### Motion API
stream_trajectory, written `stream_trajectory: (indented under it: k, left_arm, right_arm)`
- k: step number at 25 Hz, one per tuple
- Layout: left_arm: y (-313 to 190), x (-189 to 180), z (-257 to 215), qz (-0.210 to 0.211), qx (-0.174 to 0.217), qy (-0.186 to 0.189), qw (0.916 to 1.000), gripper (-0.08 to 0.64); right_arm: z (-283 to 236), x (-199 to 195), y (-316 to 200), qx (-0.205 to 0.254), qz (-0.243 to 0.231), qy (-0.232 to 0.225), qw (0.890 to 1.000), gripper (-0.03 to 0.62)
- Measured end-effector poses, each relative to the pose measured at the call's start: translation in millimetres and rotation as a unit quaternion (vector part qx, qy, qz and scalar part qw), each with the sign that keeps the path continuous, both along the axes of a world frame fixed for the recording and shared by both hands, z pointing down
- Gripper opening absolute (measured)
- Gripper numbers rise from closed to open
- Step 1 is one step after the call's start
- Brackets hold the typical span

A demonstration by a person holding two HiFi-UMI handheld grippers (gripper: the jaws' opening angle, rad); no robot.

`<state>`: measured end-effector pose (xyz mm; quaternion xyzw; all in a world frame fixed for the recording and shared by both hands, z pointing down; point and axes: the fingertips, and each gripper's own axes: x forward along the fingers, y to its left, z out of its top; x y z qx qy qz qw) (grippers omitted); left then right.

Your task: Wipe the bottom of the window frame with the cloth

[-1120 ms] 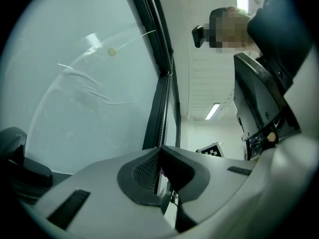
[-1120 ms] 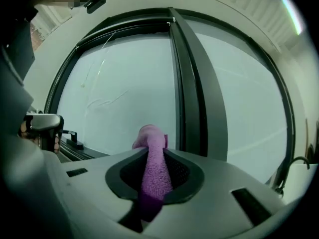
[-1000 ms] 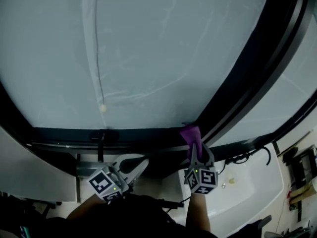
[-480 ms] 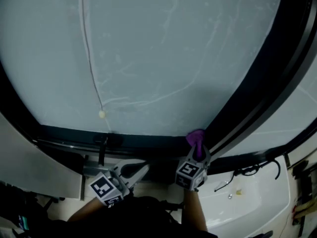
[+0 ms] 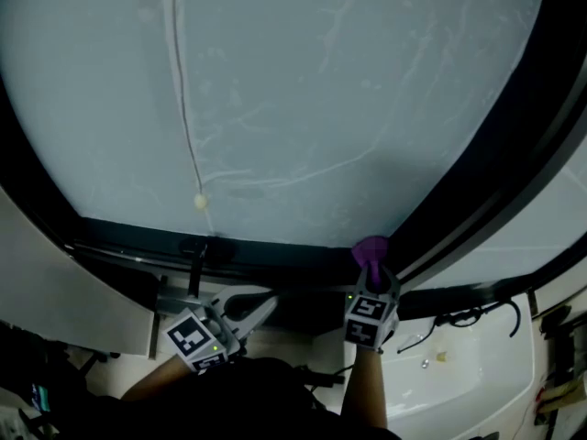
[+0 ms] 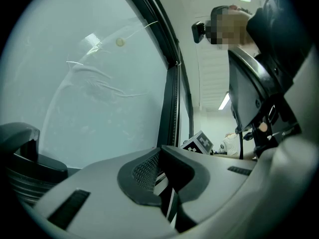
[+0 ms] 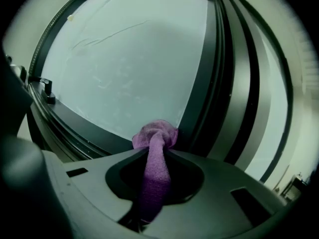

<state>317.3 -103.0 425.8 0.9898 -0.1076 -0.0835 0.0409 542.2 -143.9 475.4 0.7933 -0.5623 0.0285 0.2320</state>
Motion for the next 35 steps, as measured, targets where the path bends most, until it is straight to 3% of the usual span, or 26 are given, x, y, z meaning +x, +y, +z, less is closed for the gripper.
stream_trajectory:
  k: [6,23,35]
  left_arm:
    - [3,-3,1,-0.002,0.000,0.004,1.0000,0.000]
    - [19,-53,-16,-0.059,0.010,0.032,0.9977,0.000]
    - [10,-113,-32,-0.091,0.024,0.045,0.9946,0.000]
  right_arm:
    - [1,-32,-5,-0.053,-0.058,-0.027,0.997,0.065]
    - [1,-101,-20,-0.076,-0.165,-0.080,0.980,0.066]
    - [1,-148,-30,-0.091,-0.187,-0.077,0.975,0.066]
